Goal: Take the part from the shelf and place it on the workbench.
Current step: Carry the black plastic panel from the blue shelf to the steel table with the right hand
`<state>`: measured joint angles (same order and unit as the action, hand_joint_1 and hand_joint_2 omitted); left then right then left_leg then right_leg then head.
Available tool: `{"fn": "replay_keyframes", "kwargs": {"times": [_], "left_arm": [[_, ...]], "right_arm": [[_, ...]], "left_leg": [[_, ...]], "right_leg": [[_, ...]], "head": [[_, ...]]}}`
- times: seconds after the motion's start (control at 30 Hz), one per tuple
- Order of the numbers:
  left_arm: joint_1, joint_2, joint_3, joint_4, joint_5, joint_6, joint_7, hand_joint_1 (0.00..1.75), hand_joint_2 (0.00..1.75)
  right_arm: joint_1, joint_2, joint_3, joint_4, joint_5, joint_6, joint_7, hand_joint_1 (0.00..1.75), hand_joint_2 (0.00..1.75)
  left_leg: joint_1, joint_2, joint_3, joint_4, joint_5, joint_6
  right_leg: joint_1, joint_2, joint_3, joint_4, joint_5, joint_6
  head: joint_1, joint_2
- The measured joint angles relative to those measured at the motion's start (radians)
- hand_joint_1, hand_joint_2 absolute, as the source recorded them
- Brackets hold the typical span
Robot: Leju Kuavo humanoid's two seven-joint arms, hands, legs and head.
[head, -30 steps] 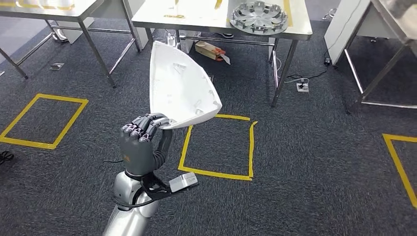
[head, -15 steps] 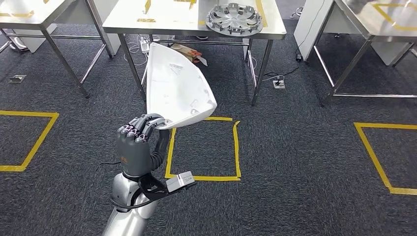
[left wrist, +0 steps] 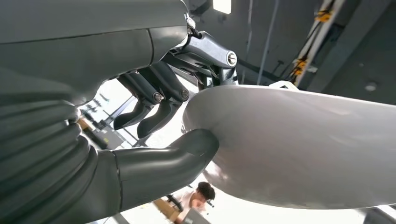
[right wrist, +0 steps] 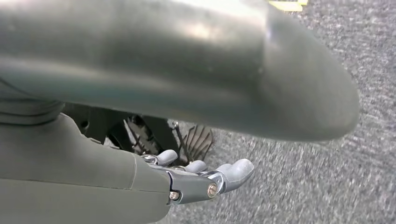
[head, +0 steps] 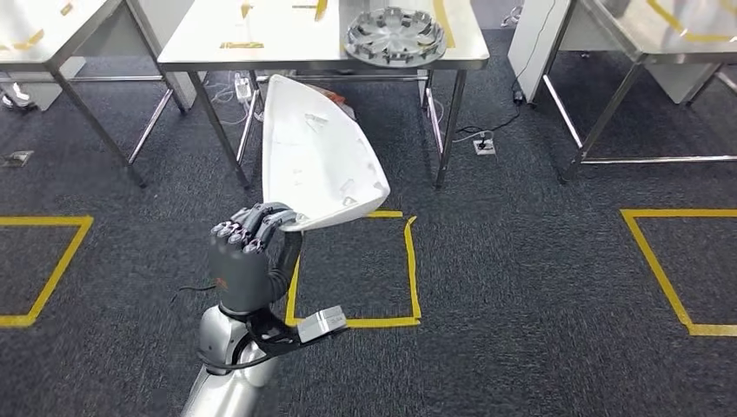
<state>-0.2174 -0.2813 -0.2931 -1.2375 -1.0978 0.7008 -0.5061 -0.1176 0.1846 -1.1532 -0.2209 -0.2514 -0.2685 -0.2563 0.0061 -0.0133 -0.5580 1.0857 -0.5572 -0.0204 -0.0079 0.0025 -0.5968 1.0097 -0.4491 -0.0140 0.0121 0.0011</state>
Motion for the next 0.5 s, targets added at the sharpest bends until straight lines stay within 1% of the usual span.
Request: {"fn": "replay_keyframes", "kwargs": {"times": [0.03,0.07,0.1,0.13,0.17,0.2,0.23,0.27,0.3,0.33,0.37,0.43,0.47,0.5], "left_arm": [[-0.001,0.0,0.0,0.001,0.0,0.0,0.0,1.75,1.75],[-0.002,0.0,0.0,0.003,0.0,0.0,-0.001,1.75,1.75],[-0.002,0.0,0.0,0.006,0.0,0.0,-0.001,1.75,1.75],[-0.001,0.001,0.0,0.009,0.0,0.0,-0.001,1.75,1.75],[-0.001,0.001,0.0,0.012,0.0,0.0,-0.001,1.75,1.75],[-0.002,0.001,0.0,0.013,0.0,0.0,-0.001,1.75,1.75],[-0.002,0.001,0.0,0.014,0.0,0.0,-0.002,1.75,1.75],[-0.002,0.0,0.0,0.015,0.0,0.0,-0.004,1.75,1.75],[-0.003,0.0,0.001,0.015,0.0,0.0,-0.006,1.75,1.75],[-0.003,0.0,0.001,0.016,0.0,0.0,-0.008,1.75,1.75],[-0.003,0.0,0.001,0.017,0.0,0.0,-0.01,1.75,1.75],[-0.003,-0.001,0.003,0.016,0.0,0.0,-0.014,1.75,1.75],[-0.004,-0.002,0.004,0.016,0.0,0.0,-0.016,1.75,1.75],[-0.004,-0.003,0.004,0.016,-0.001,0.0,-0.018,1.75,1.75]], "right_arm": [[0.0,0.0,0.0,0.0,0.0,0.0,0.001,0.0,0.0],[0.0,0.0,0.0,0.0,0.0,0.0,0.001,0.0,0.0],[0.001,0.0,0.0,0.0,0.0,0.001,0.002,0.0,0.0],[0.001,0.0,0.0,0.0,0.0,0.001,0.003,0.0,0.0],[0.002,0.0,0.0,0.0,0.0,0.0,0.004,0.0,0.0],[0.003,0.0,0.0,0.0,0.0,0.0,0.004,0.0,0.0],[0.003,0.0,0.0,0.0,0.0,0.0,0.005,0.0,0.0],[0.003,0.0,0.0,0.0,0.0,-0.001,0.005,0.0,0.0],[0.003,0.0,0.0,0.0,0.0,0.0,0.006,0.0,0.0],[0.002,0.0,0.0,0.0,0.0,0.0,0.007,0.0,0.0],[0.002,0.0,0.0,0.0,0.0,0.001,0.008,0.0,0.0],[0.001,0.0,0.0,0.0,0.0,0.001,0.01,0.0,0.0],[0.001,0.0,0.0,0.0,0.0,0.001,0.01,0.0,0.0],[0.001,0.0,0.0,0.0,0.0,0.0,0.011,0.0,0.0]], "left_leg": [[0.001,0.001,-0.033,0.063,-0.026,-0.003],[0.002,0.001,-0.075,0.134,-0.052,-0.006],[0.003,0.001,-0.114,0.195,-0.067,-0.008],[0.003,0.002,-0.14,0.225,-0.063,-0.009],[0.004,0.002,-0.145,0.214,-0.036,-0.009],[0.004,0.002,-0.131,0.167,0.006,-0.008],[0.005,0.002,-0.105,0.097,0.052,-0.005],[0.004,0.002,-0.077,0.029,0.084,-0.003],[0.003,0.002,-0.057,-0.02,0.101,0.002],[0.002,0.002,-0.047,-0.045,0.104,0.007],[-0.001,0.001,-0.045,-0.05,0.098,0.013],[0.0,0.0,-0.043,-0.052,0.096,0.027],[0.001,0.001,-0.039,-0.055,0.095,0.034],[0.003,0.002,-0.034,-0.058,0.094,0.04]], "right_leg": [[0.0,0.0,0.006,0.0,-0.005,-0.005],[0.0,0.0,0.01,0.0,-0.009,-0.008],[0.0,0.0,0.015,0.0,-0.014,-0.01],[0.0,0.001,0.021,0.0,-0.019,-0.01],[0.0,0.002,0.028,0.0,-0.024,-0.008],[0.0,0.003,0.037,0.0,-0.03,-0.006],[-0.001,0.005,0.045,0.0,-0.036,-0.002],[0.001,0.006,0.05,0.002,-0.043,0.003],[0.003,0.008,0.053,0.004,-0.049,0.008],[0.005,0.009,0.054,0.005,-0.053,0.014],[0.006,0.01,0.054,0.005,-0.055,0.021],[0.003,0.009,0.055,0.009,-0.061,0.033],[0.001,0.007,0.048,0.026,-0.071,0.039],[0.0,0.006,0.03,0.064,-0.088,0.045]], "head": [[-0.003,0.0],[-0.006,0.0],[-0.006,0.0],[-0.006,0.0],[-0.006,0.0],[-0.007,0.0],[-0.007,0.0],[-0.008,0.0],[-0.008,0.0],[-0.008,0.0],[-0.007,0.0],[-0.005,0.0],[-0.004,0.0],[-0.002,0.0]]}}
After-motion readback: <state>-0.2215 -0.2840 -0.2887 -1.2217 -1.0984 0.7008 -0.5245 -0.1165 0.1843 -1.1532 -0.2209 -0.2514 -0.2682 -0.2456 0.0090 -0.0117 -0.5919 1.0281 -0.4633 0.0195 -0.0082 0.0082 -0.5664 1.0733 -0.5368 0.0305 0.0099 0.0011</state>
